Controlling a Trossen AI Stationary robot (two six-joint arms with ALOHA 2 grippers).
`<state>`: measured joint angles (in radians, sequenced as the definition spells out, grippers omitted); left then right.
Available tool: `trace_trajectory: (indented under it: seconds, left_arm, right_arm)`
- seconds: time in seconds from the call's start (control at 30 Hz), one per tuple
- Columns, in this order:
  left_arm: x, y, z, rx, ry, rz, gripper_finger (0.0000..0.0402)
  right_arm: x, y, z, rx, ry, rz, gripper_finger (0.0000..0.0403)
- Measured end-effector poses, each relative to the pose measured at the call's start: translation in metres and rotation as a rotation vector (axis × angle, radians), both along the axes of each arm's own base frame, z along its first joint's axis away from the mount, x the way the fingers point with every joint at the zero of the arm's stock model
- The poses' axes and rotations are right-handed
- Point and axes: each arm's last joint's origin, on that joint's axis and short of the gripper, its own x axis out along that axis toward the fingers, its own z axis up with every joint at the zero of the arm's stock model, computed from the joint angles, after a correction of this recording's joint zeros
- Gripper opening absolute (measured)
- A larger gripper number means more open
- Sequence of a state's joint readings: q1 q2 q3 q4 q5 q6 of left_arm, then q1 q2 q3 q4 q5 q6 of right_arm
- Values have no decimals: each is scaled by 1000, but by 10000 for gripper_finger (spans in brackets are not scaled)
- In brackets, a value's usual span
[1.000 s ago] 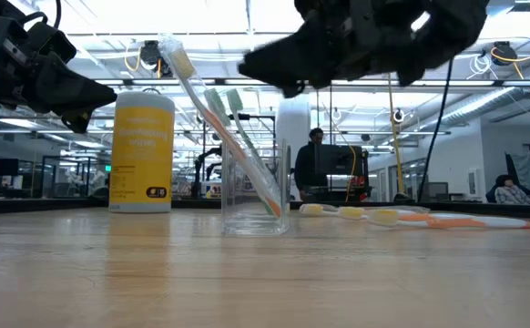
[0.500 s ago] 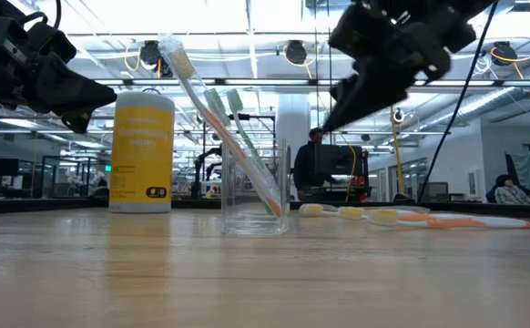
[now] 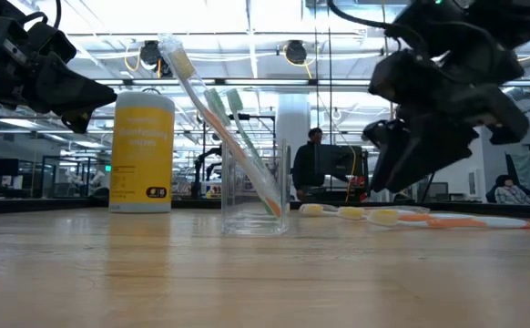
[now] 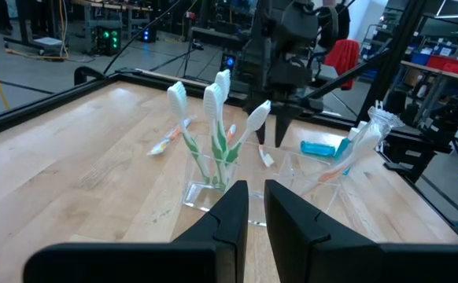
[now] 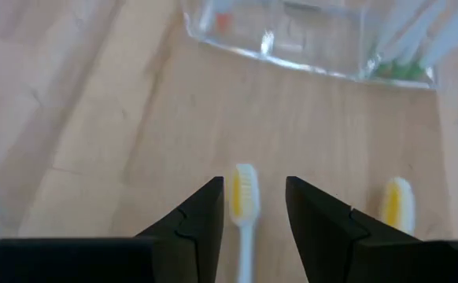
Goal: Pick & Place toothbrushing station
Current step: Put the orange toothbrush into the transparent organizer
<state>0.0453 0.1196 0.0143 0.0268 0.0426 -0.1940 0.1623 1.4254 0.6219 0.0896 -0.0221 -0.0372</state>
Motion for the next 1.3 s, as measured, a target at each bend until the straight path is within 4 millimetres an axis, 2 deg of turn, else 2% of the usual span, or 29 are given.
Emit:
trace_trajectory:
  seconds: [0.17, 0.43, 0.6, 0.83, 1.3]
  left_arm:
    - [0, 0, 0, 0, 0, 0, 49]
    - [0, 0, 0, 0, 0, 0, 49]
    - [0, 0, 0, 0, 0, 0, 49]
    - [0, 0, 0, 0, 0, 0, 49]
    - [0, 0, 0, 0, 0, 0, 49]
  right_arm:
    - [-4, 5, -5, 36, -56, 0, 135]
    - [1, 9, -20, 35, -34, -29, 202]
    - [4, 9, -33, 32, -5, -34, 218]
    - [6, 9, -44, -9, 38, -42, 199]
    - [3, 4, -48, -86, 76, -72, 138]
